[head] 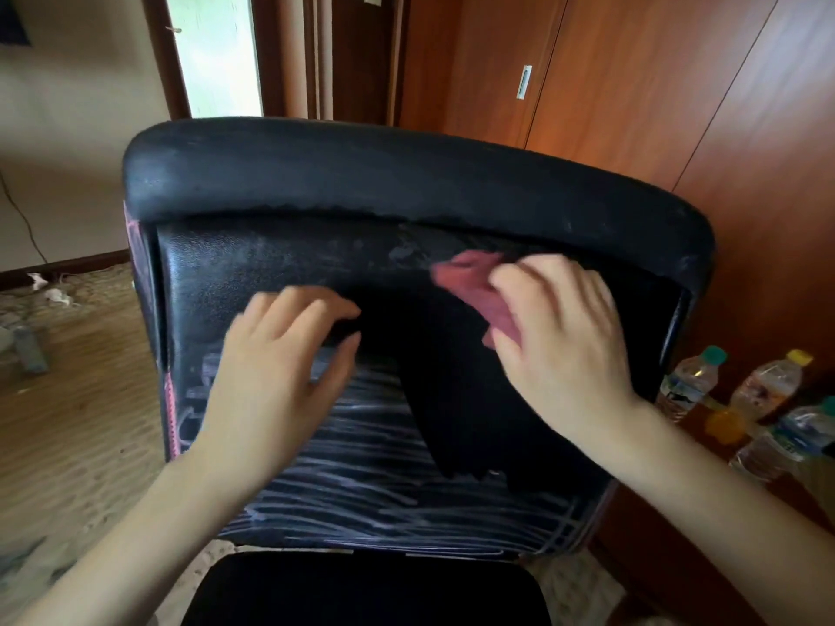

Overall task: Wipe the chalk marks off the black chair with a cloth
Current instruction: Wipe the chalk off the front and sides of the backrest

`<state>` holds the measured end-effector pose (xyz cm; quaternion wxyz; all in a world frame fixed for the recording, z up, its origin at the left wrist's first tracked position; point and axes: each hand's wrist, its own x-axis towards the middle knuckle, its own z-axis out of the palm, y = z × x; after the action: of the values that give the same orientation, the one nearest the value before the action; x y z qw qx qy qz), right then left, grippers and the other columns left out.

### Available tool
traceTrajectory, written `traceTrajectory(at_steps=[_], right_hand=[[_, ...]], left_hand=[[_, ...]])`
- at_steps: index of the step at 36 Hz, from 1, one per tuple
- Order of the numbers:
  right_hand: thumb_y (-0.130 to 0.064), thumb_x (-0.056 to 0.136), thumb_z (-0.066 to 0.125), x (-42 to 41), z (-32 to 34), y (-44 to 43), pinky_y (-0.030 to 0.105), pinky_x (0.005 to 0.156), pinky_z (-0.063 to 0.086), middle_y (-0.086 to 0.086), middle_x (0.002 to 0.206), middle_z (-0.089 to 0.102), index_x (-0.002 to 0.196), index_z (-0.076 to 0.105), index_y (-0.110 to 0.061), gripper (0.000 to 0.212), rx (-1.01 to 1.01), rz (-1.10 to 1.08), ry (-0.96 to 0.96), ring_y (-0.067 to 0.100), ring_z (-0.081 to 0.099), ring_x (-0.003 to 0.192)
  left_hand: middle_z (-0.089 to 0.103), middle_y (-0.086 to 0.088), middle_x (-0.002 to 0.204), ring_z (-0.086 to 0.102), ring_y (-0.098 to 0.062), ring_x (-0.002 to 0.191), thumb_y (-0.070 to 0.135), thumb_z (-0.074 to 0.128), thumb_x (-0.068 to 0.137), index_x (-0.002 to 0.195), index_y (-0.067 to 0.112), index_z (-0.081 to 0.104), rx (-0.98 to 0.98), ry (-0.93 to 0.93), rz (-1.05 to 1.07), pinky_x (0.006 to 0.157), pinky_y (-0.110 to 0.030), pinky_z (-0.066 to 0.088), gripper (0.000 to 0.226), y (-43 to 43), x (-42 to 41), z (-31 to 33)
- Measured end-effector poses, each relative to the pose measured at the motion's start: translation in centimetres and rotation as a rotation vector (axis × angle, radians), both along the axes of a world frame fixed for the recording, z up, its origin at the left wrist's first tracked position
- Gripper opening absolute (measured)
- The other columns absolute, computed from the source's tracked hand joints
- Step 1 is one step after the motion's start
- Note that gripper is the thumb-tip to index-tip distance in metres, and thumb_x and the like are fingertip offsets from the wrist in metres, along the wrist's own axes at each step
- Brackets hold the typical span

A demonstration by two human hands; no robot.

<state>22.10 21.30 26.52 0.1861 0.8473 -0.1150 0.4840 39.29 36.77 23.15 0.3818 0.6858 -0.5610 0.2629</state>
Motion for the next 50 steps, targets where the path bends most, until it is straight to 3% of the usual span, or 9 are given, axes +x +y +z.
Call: traceTrajectory(at_steps=[4,7,12,18,29,37,40,45,50], right_hand=[[-0.013,0.076,0.063,3.3,-2.9,0.2,0.04,0.065,0.029,0.011,0.086,0.054,0.111,0.057,-0.018,0.036,-0.182,-0.033,0.206,0.029,0.039,0.076],[-0.02,0.072,0.064,4.3,-5.8,-0.3,0.042,0.073,0.035,0.011,0.097,0.058,0.115,0.053,-0.015,0.045,-0.256,-0.004,0.336,0.029,0.045,0.083],[-0.007,0.093,0.046,4.3,-5.5,-1.6,0.04,0.085,0.041,0.004,0.114,0.057,0.113,0.064,-0.015,0.029,-0.341,0.115,0.236,0.022,0.051,0.094],[-0.001,0.1,0.033,4.3,-5.9,-1.9,0.034,0.079,0.044,0.003,0.093,0.069,0.096,0.074,-0.008,0.041,-0.288,0.193,0.3,0.022,0.055,0.085],[-0.018,0.094,0.041,-1.7,-11.8,-2.7,0.034,0.093,0.038,-0.004,0.111,0.062,0.097,0.072,-0.023,0.032,-0.447,0.138,0.921,0.018,0.058,0.098],[-0.008,0.102,0.019,3.3,-2.5,-0.8,0.039,0.078,0.036,0.004,0.11,0.066,0.113,0.067,-0.013,0.05,-0.359,0.118,0.428,0.027,0.049,0.092],[-0.005,0.1,0.018,5.3,-1.6,-0.1,0.038,0.072,0.038,0.004,0.106,0.068,0.106,0.071,-0.011,0.053,-0.341,0.087,0.358,0.029,0.058,0.082],[-0.006,0.092,0.042,4.9,-5.2,-0.8,0.035,0.072,0.043,-0.001,0.1,0.068,0.099,0.072,-0.012,0.031,-0.358,0.106,0.373,0.023,0.057,0.081],[-0.011,0.086,0.041,1.3,-11.4,-2.0,0.038,0.088,0.036,-0.003,0.112,0.066,0.096,0.075,-0.018,0.036,-0.471,0.097,0.674,0.022,0.051,0.095]], left_hand=[[0.055,-0.014,0.125,0.047,-0.036,0.111,0.028,0.054,0.088,0.117,0.01,0.061,-0.014,-0.14,0.216,0.087,-0.046,0.038,0.034,-0.7,1.4,0.2],[0.051,-0.018,0.13,0.042,-0.036,0.12,0.028,0.052,0.089,0.118,0.009,0.061,-0.009,-0.15,0.27,0.093,-0.048,0.035,0.036,-0.7,2.8,0.1],[0.049,-0.019,0.133,0.042,-0.038,0.124,0.026,0.05,0.091,0.118,0.008,0.059,-0.025,-0.134,0.25,0.098,-0.049,0.033,0.033,-0.9,3.6,0.1],[0.048,-0.018,0.136,0.042,-0.035,0.126,0.023,0.052,0.092,0.12,0.008,0.057,-0.014,-0.176,0.266,0.103,-0.054,0.032,0.032,-1.3,4.0,-0.4],[0.046,-0.017,0.139,0.039,-0.034,0.13,0.023,0.051,0.092,0.123,0.009,0.055,-0.012,-0.164,0.255,0.105,-0.055,0.029,0.034,-1.0,4.1,-0.6],[0.048,-0.013,0.14,0.044,-0.031,0.129,0.018,0.049,0.092,0.124,0.01,0.056,-0.012,-0.221,0.255,0.106,-0.054,0.029,0.034,-0.5,4.7,-0.3],[0.048,-0.012,0.14,0.043,-0.029,0.129,0.018,0.049,0.091,0.123,0.01,0.056,-0.006,-0.226,0.258,0.106,-0.053,0.028,0.034,-0.5,4.9,-0.2],[0.047,-0.013,0.141,0.041,-0.029,0.13,0.019,0.048,0.092,0.124,0.009,0.055,-0.006,-0.231,0.25,0.106,-0.053,0.028,0.034,-0.7,5.1,-0.5],[0.047,-0.013,0.141,0.041,-0.03,0.131,0.019,0.049,0.091,0.124,0.009,0.054,-0.004,-0.224,0.244,0.107,-0.053,0.027,0.035,-0.9,5.1,-0.6]])
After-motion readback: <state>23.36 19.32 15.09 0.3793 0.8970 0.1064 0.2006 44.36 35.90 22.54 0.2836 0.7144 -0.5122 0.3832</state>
